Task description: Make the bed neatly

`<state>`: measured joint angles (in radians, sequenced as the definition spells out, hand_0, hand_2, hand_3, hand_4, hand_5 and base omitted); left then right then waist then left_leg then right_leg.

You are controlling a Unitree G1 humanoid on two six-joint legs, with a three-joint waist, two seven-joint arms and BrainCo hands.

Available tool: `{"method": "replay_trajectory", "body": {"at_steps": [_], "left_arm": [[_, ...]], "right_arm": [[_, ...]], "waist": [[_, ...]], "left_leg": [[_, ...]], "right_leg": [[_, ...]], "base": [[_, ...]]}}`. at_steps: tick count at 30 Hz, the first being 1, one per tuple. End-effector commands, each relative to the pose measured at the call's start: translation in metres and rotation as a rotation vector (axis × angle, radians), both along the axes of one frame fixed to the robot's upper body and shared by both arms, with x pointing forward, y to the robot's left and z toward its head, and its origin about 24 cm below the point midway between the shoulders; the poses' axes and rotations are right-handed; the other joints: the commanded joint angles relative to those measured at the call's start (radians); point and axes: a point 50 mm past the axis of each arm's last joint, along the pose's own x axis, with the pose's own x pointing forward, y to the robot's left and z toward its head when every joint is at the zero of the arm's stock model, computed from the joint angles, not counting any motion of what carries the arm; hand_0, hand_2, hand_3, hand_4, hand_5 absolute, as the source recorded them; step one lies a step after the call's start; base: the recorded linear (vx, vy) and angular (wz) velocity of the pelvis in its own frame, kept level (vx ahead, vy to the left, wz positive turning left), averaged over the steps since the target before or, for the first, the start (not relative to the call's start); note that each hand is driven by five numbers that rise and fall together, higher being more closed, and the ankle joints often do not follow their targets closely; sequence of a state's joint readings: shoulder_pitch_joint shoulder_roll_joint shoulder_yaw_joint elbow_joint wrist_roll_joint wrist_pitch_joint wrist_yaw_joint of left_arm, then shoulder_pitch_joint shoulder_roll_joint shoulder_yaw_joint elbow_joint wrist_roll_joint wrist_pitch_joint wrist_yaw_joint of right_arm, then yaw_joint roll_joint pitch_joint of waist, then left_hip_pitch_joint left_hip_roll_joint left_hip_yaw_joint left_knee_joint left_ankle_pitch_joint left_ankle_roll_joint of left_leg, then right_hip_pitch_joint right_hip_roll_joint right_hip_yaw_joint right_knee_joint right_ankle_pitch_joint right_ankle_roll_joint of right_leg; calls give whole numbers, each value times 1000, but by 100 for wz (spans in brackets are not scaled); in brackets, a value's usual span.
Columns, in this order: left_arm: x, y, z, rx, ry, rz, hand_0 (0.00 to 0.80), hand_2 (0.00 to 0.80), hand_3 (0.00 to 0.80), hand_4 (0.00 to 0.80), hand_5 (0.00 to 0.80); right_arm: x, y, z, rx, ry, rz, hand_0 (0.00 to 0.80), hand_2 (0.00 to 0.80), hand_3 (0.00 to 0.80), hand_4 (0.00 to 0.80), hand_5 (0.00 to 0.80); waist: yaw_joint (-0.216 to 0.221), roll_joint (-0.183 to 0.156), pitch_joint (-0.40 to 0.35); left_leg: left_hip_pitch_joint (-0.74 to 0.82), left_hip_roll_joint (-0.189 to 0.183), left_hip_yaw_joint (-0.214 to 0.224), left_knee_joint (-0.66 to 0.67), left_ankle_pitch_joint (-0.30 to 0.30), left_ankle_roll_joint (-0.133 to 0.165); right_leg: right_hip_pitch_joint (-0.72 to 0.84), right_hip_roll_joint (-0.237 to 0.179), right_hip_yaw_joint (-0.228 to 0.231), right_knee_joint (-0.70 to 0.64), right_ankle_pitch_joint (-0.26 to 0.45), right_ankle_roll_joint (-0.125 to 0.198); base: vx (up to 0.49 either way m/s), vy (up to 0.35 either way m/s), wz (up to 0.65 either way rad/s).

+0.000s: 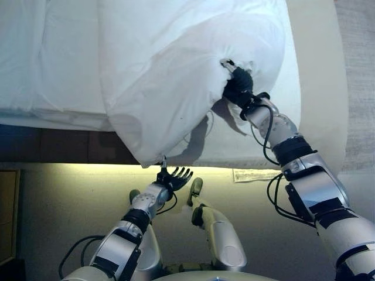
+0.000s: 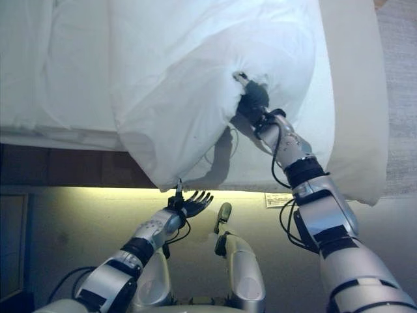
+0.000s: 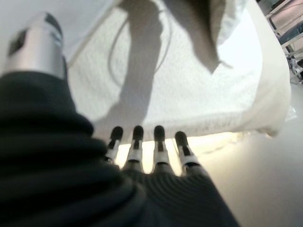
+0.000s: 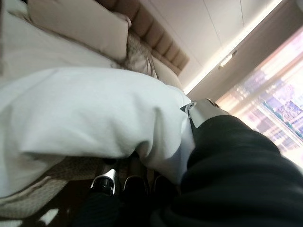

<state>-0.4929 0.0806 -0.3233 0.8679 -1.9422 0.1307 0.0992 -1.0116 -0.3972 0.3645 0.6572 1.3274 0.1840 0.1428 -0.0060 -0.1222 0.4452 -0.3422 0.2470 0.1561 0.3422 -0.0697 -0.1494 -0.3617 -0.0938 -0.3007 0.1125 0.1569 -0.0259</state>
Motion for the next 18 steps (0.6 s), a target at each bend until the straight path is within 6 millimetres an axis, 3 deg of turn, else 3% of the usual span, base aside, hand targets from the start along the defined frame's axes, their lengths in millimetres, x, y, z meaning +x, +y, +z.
{"method": "replay_trajectory", "body": {"at_steps": [1,9,18], "left_arm": [[10,-39,33,-144,-217,-11,0,0,0,0,0],[23,-46,66,-247,-442,130,0,0,0,0,0],[31,-47,100,-335,-667,284,0,0,0,0,0]], "right_arm": [[-21,30,57,74,-224,160,800,800,800,800,800],[-36,47,51,60,-236,189,800,800,800,800,800],[-44,44,31,54,-207,183,800,800,800,800,800]], "waist": [[2,21,-40],[-14,2,-45],[-26,-36,-52]], "left_leg": [[-4,42,10,-42,42,-18],[2,45,13,-46,42,-19],[8,55,8,-59,39,-22]], "right_leg": [[28,-75,40,107,-172,123],[30,-73,45,110,-178,121],[41,-55,43,106,-188,119]], "base": [[12,30,-4],[2,-5,-6],[5,-31,1]]}}
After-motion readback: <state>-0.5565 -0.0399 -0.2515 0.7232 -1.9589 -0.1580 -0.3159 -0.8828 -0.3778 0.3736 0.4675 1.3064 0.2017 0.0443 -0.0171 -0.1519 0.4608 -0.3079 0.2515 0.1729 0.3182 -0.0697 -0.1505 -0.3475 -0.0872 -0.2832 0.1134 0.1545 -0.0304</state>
